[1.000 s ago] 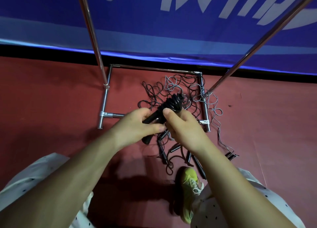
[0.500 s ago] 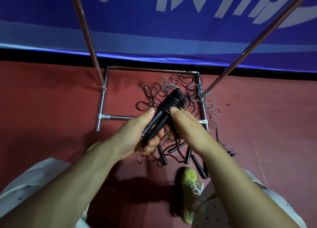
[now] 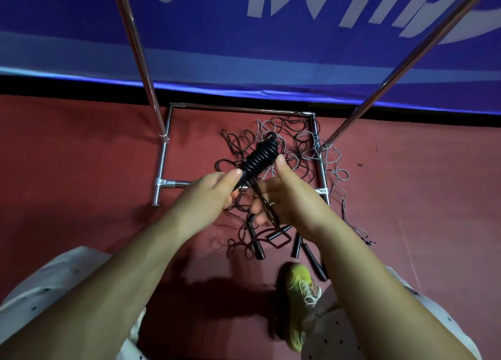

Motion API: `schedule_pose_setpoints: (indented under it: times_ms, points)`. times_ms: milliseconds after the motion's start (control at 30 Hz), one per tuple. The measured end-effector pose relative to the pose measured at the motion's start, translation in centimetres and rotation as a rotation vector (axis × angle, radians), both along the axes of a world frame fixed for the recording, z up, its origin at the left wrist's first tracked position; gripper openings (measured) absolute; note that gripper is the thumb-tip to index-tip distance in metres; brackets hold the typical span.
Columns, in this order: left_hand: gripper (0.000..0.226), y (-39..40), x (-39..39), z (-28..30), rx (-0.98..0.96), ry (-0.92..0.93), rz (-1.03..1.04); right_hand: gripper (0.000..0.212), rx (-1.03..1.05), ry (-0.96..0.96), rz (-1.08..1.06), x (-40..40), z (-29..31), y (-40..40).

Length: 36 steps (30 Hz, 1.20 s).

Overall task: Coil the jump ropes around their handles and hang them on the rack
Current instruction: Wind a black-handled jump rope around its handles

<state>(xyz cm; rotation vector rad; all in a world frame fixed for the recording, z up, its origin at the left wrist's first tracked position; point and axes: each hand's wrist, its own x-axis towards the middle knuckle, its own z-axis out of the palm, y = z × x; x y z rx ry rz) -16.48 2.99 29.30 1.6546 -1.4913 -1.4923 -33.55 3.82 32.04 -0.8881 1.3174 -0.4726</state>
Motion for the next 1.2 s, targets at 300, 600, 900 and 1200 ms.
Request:
schedule_pose_setpoints:
  times_ms: [300,600,900,1200]
  points:
    - [0.027,-0.1,0.1,0.0,-0.099,-0.213,-0.064,0.054,-0.107,-0.009,0.009,-0.2,-0.8,0.1]
    - [0.064,-0.2,1.8,1.5,0.621,0.704,-0.312,0.044,-0.377,-0.072,0.145,0.2,0.1,0.7]
    - [0.063,0.6,-0.5,1.8,0.636,0.708,-0.130,0.043,-0.480,0.346,0.248,0.0,-0.2,0.5]
    - [0.058,0.7,-0.7,0.2,0.143,0.155,-0.069,0.065,-0.232,0.405,0.264,0.4,-1.0,0.4]
